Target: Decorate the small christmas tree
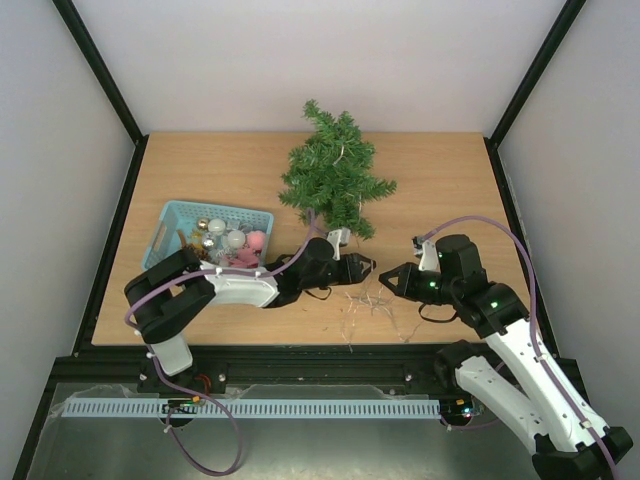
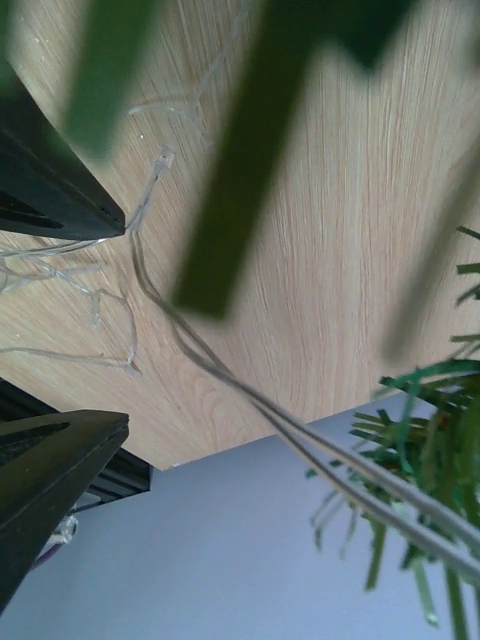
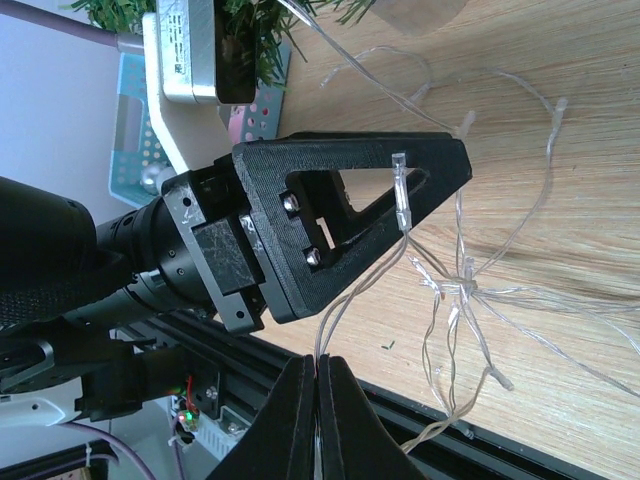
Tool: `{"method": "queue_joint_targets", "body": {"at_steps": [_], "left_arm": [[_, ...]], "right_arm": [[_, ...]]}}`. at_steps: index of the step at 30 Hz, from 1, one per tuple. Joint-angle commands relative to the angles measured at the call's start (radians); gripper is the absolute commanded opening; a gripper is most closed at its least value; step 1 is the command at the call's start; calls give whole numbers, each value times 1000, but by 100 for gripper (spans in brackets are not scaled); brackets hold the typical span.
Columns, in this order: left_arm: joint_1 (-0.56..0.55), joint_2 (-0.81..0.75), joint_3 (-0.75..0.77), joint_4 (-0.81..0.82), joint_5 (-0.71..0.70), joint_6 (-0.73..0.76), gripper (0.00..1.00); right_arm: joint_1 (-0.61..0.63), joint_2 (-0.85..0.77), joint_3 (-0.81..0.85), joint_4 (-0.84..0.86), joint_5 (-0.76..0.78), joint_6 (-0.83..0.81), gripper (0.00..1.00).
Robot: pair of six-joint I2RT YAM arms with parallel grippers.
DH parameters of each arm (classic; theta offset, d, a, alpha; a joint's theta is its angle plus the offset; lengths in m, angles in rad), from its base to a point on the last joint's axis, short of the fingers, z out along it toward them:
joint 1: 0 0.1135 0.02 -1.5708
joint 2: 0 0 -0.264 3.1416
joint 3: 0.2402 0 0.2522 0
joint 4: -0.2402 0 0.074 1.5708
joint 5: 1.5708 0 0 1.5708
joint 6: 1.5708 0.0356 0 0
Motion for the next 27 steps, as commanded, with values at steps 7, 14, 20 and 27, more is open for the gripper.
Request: {"method": "queue_joint_targets", "body": {"at_steps": [7,14,20,27], "left_arm": [[-19,-83,-45,-106,-33,-6,59],[-31,-30,2,-115,-20,-8,58],[-43,56,70,-120,3,0,35],[-30,-119,-18,-257,-94,13,2]], "right_arm": [[4,-11,6,-35,4,-8,1],[4,-4,1,-20,-3,-4,1],[4,0,13,-22,8,-5,1],[4,11,27,-38,30,-12,1]]}}
